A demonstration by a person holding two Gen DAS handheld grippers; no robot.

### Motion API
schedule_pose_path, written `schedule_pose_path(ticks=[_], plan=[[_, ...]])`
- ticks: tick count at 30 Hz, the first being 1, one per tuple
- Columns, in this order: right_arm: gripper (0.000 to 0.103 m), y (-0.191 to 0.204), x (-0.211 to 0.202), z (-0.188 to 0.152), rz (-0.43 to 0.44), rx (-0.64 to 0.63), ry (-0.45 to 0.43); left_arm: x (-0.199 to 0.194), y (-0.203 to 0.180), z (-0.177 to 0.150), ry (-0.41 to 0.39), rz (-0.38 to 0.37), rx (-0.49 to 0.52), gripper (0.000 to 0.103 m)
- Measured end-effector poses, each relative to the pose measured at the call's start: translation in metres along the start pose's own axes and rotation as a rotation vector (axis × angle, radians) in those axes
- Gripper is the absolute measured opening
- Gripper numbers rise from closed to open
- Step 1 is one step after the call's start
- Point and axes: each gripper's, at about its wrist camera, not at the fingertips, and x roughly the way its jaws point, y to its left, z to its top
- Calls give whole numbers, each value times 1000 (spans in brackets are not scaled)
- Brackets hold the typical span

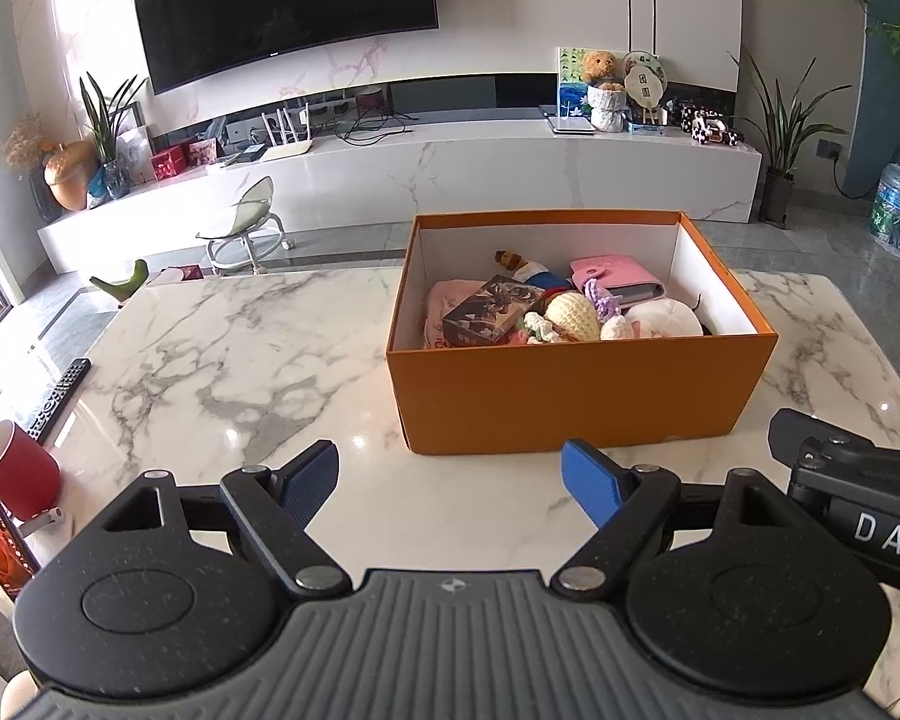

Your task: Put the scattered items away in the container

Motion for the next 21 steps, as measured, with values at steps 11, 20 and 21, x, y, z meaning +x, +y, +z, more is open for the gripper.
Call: schedule_pose_path(ticks=[11, 20, 21], plan=[[97, 1, -6, 4, -4, 2, -14, -6, 0, 3, -16, 3, 4, 95], [97, 4, -8, 4, -3, -3, -16, -7, 3, 4, -21, -1, 3, 95], [97, 4, -9, 4, -3, -5, -17, -8, 3, 4, -22, -2, 2, 95]])
